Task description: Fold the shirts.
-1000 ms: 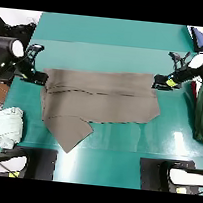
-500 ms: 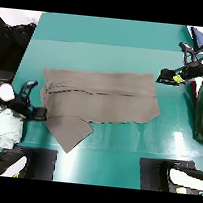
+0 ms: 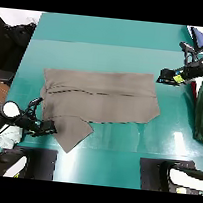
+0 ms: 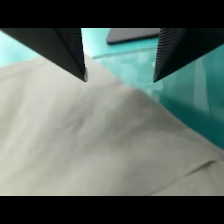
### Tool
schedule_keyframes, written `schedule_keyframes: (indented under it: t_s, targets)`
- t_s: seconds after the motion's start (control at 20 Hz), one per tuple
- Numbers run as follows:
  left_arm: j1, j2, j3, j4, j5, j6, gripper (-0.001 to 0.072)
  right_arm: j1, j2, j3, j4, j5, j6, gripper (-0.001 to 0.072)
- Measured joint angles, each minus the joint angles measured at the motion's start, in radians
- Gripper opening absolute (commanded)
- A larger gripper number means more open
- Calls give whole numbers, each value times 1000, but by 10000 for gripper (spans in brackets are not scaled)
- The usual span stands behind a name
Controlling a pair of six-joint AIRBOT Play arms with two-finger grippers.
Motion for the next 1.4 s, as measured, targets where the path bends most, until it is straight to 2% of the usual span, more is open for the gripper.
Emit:
schedule_keyframes:
  t_s: [0.15, 0.2, 0.25, 0.3, 0.35, 0.4, 0.7, 0.95, 1.4]
  targets:
    - [0, 3, -19, -22, 40, -11, 494, 0, 0, 0, 0, 6, 0, 398]
    - [0, 5, -23, -27, 51, -19, 473, 0, 0, 0, 0, 9, 0, 398]
    - [0, 5, -26, -37, 73, -21, 269, 0, 1, 0, 0, 16, 0, 398]
    - [0, 4, -29, -37, 106, -21, 163, 0, 2, 0, 0, 23, 0, 398]
    - [1, 3, -32, -37, 121, -21, 156, 0, 5, 0, 0, 31, -1, 398]
    - [0, 3, -34, -43, 140, -21, 28, 0, 8, 0, -1, 41, -4, 398]
    - [0, 2, 7, -61, 176, 4, 25, -2, 26, -23, -9, 153, -14, 398]
    - [0, 2, 149, -73, 127, 66, 25, -2, 81, -216, -8, 199, -15, 398]
    - [-1, 2, 239, -77, 105, 111, 25, -2, 192, -566, 65, 34, 14, 387]
